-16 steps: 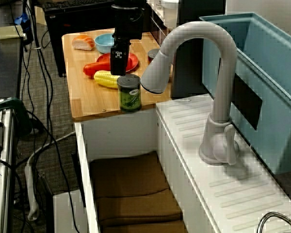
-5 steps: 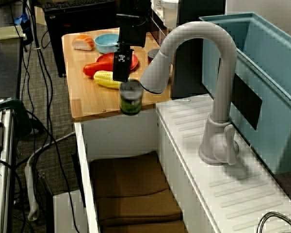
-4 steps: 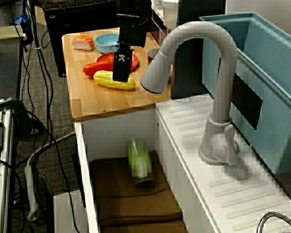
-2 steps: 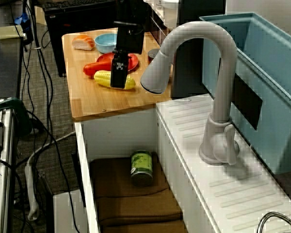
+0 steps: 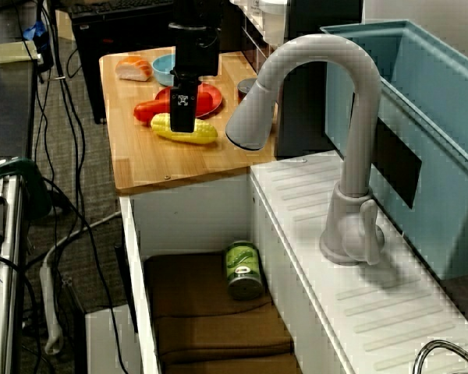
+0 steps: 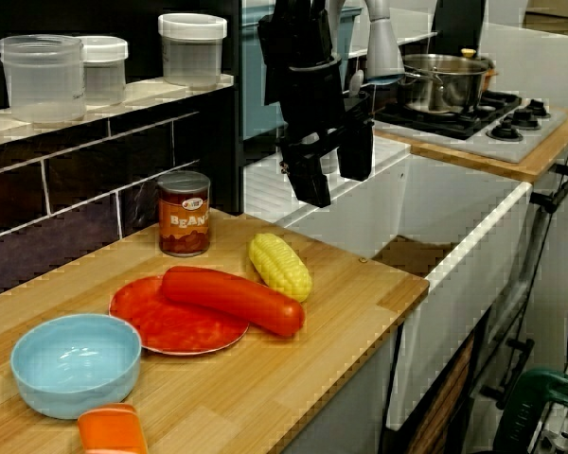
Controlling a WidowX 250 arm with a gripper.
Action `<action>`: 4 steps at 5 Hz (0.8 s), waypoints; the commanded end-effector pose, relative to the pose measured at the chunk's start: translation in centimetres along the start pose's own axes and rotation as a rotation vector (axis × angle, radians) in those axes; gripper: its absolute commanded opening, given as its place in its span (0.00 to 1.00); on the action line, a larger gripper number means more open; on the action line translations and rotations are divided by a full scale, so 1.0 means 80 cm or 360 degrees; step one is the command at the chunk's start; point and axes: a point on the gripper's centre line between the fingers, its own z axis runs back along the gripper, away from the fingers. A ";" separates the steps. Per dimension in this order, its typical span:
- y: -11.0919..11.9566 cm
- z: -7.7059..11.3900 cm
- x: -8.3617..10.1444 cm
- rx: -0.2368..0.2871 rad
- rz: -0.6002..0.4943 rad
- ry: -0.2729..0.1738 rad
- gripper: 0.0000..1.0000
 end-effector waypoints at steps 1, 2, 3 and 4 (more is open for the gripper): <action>0.011 0.039 -0.008 0.0128 -0.0055 -0.0118 1.00; 0.023 0.030 -0.008 0.0261 -0.0048 -0.0109 1.00; 0.034 0.031 -0.009 0.0332 -0.0072 -0.0129 1.00; 0.045 0.034 -0.009 0.0394 -0.0107 -0.0160 1.00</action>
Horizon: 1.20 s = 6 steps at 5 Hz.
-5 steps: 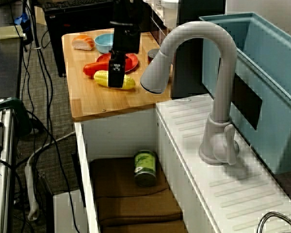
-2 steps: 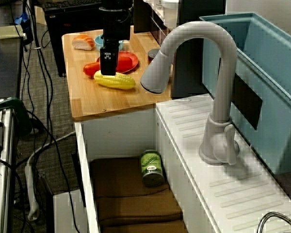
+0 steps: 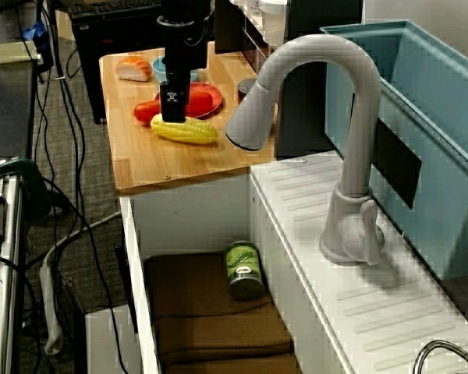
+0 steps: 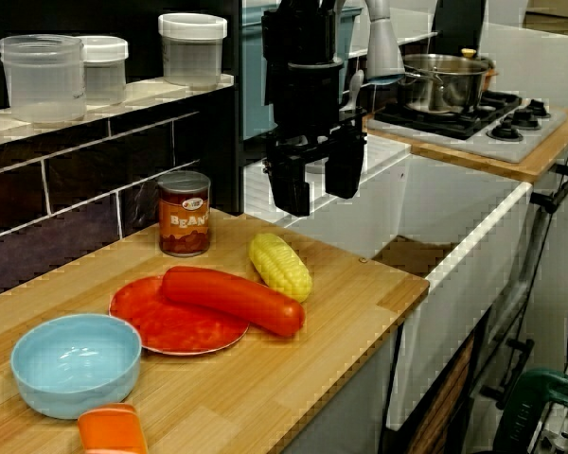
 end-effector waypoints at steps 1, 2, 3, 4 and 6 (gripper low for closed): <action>0.020 0.019 0.003 0.0115 -0.0189 -0.0005 1.00; 0.029 0.010 0.002 0.0095 -0.0372 0.0087 1.00; 0.033 0.010 0.002 0.0076 -0.0440 0.0095 1.00; 0.036 0.008 0.000 0.0111 -0.0469 0.0067 1.00; 0.045 -0.008 -0.003 0.0145 -0.0393 0.0060 1.00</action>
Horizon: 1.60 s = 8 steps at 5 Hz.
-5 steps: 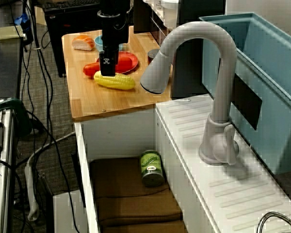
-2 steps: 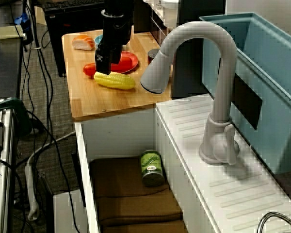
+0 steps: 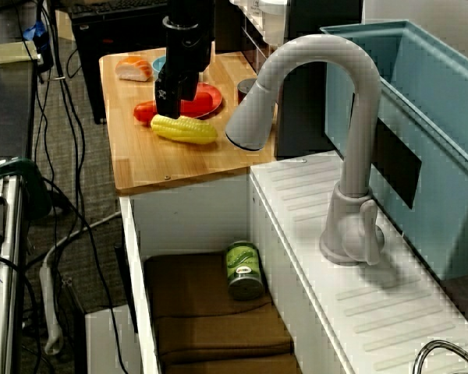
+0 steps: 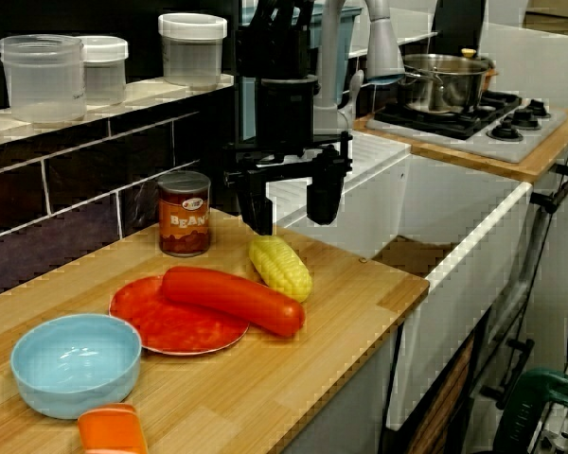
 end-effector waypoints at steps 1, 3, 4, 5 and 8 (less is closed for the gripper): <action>0.009 0.000 -0.003 0.0062 0.0105 -0.0073 1.00; 0.008 -0.015 -0.001 0.0056 0.0199 -0.0097 1.00; 0.008 -0.019 -0.002 0.0043 0.0235 -0.0105 1.00; 0.007 -0.025 -0.001 0.0055 0.0238 -0.0089 1.00; 0.008 -0.034 -0.003 0.0086 0.0351 -0.0117 1.00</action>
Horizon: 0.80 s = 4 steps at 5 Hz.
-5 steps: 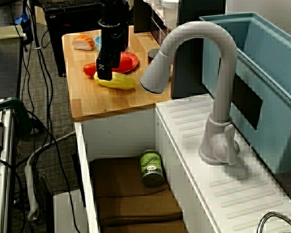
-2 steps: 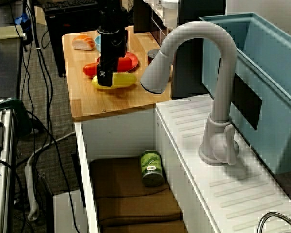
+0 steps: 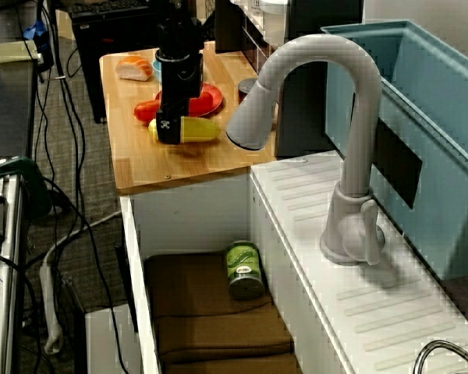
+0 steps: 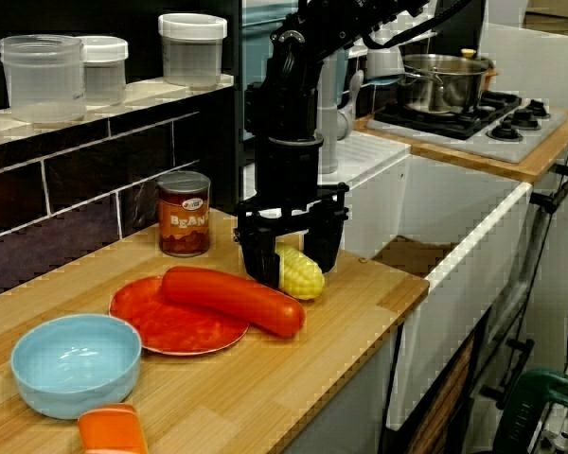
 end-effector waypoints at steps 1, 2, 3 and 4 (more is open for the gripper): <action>0.008 0.013 0.004 0.0048 0.0087 -0.0041 0.00; 0.007 0.015 0.002 0.0049 0.0089 -0.0047 0.00; 0.008 0.019 0.002 0.0042 0.0097 -0.0050 0.00; 0.008 0.027 0.002 0.0012 0.0108 -0.0049 0.00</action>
